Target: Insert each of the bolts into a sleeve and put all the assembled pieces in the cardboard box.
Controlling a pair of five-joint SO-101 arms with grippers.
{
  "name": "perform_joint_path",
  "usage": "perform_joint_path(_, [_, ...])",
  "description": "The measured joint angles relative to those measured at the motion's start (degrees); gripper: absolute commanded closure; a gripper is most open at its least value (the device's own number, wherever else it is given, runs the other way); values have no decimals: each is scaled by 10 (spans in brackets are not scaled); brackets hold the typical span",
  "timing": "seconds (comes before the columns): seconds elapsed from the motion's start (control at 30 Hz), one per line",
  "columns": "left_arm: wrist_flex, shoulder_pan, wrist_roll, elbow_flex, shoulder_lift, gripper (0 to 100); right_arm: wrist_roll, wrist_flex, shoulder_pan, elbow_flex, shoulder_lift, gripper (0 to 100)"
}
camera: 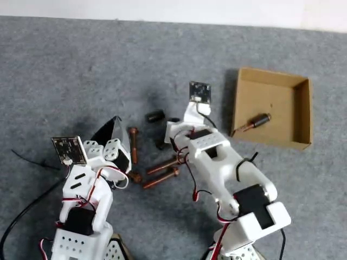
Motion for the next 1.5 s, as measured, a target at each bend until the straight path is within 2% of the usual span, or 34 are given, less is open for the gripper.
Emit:
perform_joint_path(0.17, [0, 0, 0, 0, 0, 993, -1, 81, 1, -80, 51, 810])
perform_joint_path(0.53, [0, 0, 0, 0, 0, 993, -1, 103, 25, -109, 70, 813])
perform_joint_path(0.77, [0, 0, 0, 0, 0, 993, 112, 105, 26, -113, 76, 813])
perform_joint_path(1.33, [0, 0, 0, 0, 0, 993, 167, 109, 26, -133, 101, 814])
perform_joint_path(1.5, [0, 0, 0, 0, 0, 993, 171, 193, 26, -223, 156, 814])
